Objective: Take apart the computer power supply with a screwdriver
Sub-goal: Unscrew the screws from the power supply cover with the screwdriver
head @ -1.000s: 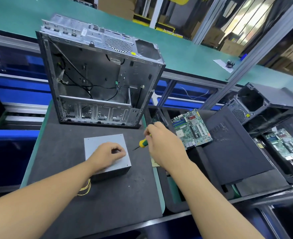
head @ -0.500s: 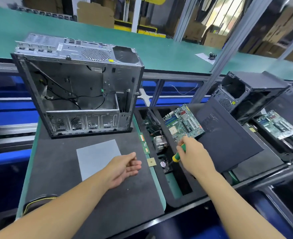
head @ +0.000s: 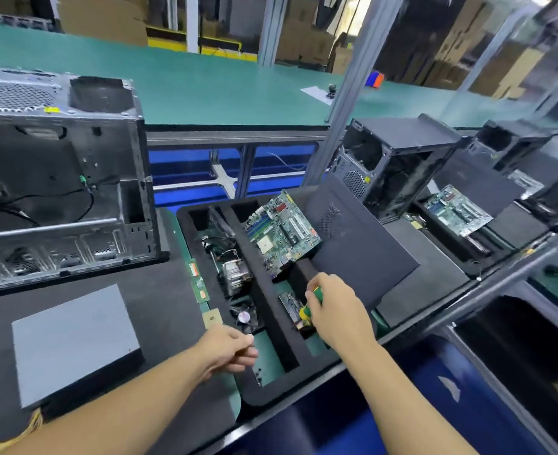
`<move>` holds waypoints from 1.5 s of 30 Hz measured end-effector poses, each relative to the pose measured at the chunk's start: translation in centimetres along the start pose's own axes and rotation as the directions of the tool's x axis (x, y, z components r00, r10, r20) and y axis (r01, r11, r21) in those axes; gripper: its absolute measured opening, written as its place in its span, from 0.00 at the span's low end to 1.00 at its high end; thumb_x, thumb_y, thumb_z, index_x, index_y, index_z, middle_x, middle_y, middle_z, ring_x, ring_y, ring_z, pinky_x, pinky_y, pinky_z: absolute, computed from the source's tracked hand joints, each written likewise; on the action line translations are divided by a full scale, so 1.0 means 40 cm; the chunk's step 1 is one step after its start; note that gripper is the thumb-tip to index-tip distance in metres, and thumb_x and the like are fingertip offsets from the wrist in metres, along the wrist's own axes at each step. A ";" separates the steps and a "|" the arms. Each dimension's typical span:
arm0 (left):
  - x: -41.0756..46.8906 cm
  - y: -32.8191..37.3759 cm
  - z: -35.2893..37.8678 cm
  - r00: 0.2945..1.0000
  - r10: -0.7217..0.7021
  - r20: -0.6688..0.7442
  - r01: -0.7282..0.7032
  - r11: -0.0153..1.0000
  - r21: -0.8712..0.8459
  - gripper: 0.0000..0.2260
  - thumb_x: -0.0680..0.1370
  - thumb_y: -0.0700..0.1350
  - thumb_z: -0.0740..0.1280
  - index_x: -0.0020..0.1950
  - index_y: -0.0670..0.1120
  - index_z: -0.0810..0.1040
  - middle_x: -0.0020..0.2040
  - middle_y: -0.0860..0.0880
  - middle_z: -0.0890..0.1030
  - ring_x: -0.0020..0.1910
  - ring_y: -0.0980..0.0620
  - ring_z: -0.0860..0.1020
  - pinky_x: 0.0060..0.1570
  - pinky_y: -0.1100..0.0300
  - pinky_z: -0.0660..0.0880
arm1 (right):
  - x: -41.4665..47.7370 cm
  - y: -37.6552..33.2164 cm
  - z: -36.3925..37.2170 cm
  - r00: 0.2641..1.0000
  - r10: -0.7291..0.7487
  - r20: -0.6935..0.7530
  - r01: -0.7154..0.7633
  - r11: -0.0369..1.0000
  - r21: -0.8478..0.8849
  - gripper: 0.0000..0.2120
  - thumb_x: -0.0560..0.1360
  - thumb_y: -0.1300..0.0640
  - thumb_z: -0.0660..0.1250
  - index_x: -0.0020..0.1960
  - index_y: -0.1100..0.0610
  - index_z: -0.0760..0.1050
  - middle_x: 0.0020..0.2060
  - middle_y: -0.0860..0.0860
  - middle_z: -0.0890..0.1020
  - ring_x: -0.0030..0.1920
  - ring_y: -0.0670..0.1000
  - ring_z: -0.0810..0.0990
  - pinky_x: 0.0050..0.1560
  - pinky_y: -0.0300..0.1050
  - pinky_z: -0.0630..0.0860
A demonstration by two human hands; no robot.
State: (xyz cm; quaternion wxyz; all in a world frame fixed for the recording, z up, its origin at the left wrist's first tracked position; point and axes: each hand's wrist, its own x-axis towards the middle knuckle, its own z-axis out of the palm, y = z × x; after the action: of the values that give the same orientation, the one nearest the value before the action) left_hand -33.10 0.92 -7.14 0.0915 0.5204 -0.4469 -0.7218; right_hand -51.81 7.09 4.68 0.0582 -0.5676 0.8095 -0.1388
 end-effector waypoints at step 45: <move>-0.154 -0.084 -0.637 0.956 0.124 -0.265 0.241 0.175 0.955 0.64 0.57 0.64 0.74 0.75 0.60 0.27 0.78 0.40 0.38 0.76 0.34 0.41 0.74 0.40 0.39 | 0.085 -0.435 0.632 0.762 -0.298 0.576 0.068 0.920 0.385 0.21 0.75 0.56 0.64 0.65 0.40 0.67 0.61 0.43 0.63 0.57 0.48 0.58 0.63 0.46 0.60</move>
State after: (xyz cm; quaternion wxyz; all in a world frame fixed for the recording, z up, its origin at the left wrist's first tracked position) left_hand -8.04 -7.47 -7.00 -0.2291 0.5709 -0.7660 -0.1865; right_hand -30.92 -5.60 -14.16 0.4059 -0.6396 0.6470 -0.0862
